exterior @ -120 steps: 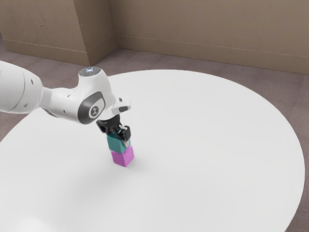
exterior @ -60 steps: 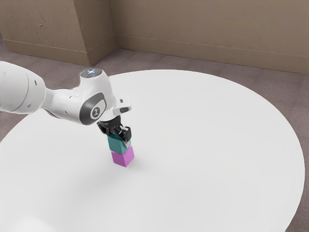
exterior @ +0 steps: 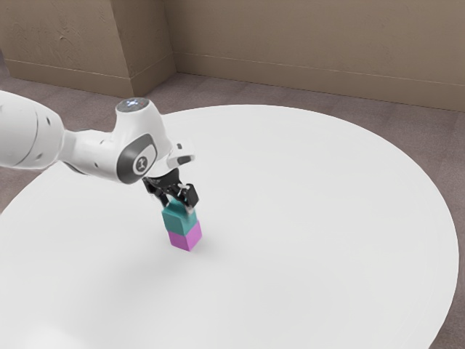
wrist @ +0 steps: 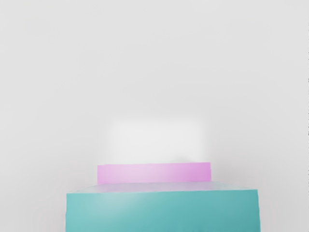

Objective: Pick up the blue block with one arm, and put the blue block on the pink block with one arm

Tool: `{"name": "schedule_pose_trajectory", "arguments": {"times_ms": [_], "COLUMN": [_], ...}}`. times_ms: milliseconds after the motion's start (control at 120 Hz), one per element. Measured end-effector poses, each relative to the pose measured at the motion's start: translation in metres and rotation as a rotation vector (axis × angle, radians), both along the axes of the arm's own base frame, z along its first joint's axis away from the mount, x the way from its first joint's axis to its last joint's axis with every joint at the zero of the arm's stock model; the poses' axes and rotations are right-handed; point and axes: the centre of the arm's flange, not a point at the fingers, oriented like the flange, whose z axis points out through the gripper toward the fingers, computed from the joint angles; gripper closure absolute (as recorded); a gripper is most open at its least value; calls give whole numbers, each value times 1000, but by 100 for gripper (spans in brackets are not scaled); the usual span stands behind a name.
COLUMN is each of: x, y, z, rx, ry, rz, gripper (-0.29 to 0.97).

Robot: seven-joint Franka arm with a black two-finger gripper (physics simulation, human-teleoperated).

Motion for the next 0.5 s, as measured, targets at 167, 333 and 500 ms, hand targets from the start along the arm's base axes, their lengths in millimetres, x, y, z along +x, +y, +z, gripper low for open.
{"name": "schedule_pose_trajectory", "arguments": {"times_ms": [167, 333, 500], "x": [-6, -19, -29], "y": [6, 28, 50], "z": [94, 190, 186], "rx": [-2, 30, 53], "ry": [-121, -135, -37], "rz": [2, 13, 37], "gripper": [5, 3, 3]}}
